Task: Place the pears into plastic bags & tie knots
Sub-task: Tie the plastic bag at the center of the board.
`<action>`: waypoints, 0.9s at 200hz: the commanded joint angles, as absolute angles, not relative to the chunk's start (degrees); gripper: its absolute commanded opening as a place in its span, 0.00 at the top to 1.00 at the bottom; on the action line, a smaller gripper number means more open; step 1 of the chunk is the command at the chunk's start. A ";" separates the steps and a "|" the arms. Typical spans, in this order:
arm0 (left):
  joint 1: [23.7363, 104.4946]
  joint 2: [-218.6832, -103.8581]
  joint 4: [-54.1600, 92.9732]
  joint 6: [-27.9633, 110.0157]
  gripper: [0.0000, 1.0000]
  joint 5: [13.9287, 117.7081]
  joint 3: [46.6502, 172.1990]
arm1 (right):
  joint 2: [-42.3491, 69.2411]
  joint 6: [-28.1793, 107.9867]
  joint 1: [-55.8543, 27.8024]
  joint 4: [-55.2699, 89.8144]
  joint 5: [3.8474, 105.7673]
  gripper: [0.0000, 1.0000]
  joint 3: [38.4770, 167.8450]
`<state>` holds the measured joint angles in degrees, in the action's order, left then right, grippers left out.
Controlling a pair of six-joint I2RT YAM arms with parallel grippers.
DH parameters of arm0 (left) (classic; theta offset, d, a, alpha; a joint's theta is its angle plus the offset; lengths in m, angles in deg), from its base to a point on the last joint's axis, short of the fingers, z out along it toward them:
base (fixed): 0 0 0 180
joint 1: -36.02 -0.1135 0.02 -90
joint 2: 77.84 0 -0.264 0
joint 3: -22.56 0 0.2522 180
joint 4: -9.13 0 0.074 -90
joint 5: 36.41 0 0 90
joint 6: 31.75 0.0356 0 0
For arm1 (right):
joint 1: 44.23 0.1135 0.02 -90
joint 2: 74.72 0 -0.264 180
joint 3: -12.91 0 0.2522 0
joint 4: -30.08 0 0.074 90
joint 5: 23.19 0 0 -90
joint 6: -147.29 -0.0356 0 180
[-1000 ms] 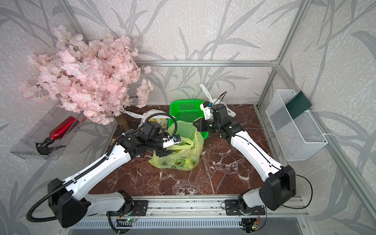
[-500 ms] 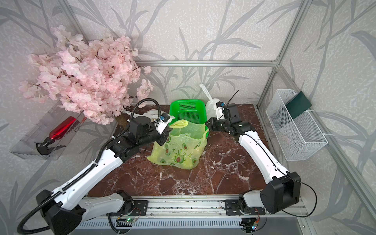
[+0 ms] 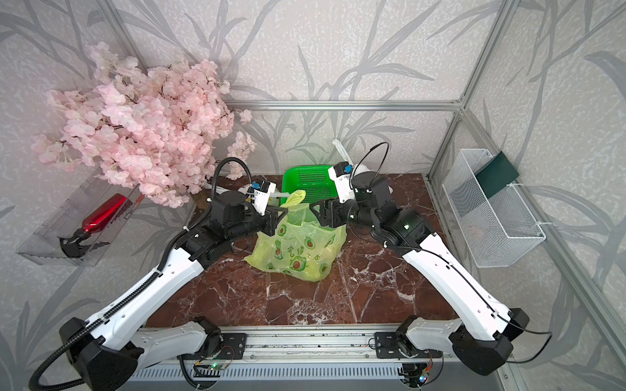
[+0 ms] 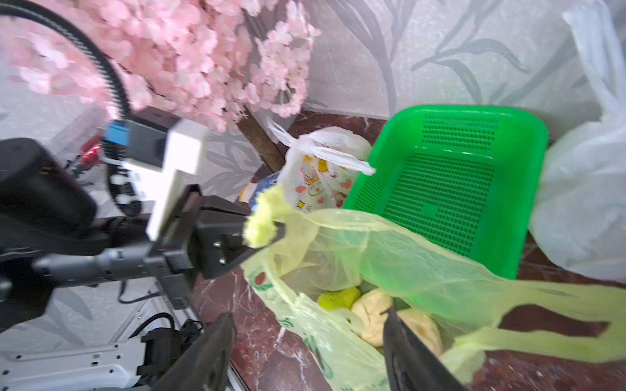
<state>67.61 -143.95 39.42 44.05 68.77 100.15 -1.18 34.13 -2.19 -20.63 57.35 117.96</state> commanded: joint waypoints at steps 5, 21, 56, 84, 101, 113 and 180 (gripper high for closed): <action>67.57 -143.75 36.95 41.33 1.00 69.61 99.01 | 4.22 32.25 0.61 -18.32 58.31 0.30 122.12; 67.53 -143.20 36.51 41.76 1.00 70.08 98.67 | 6.93 31.54 0.85 -18.10 59.84 0.34 124.19; 67.41 -140.51 36.01 44.34 1.00 70.67 96.02 | 10.87 32.33 0.88 -16.86 58.31 0.92 129.39; 64.39 -136.68 32.45 53.48 0.55 73.60 91.30 | 12.56 33.57 0.86 -18.56 53.33 1.00 133.19; 60.43 -136.65 30.87 56.66 0.30 77.15 91.10 | 13.32 33.67 0.86 -20.49 49.89 1.00 134.36; 57.99 -137.52 28.65 58.12 0.20 80.99 91.62 | 13.42 33.39 0.77 -20.92 47.36 1.00 134.50; 56.67 -142.64 17.32 65.50 0.11 99.53 93.38 | 14.48 31.02 -1.45 -19.44 36.02 1.00 136.19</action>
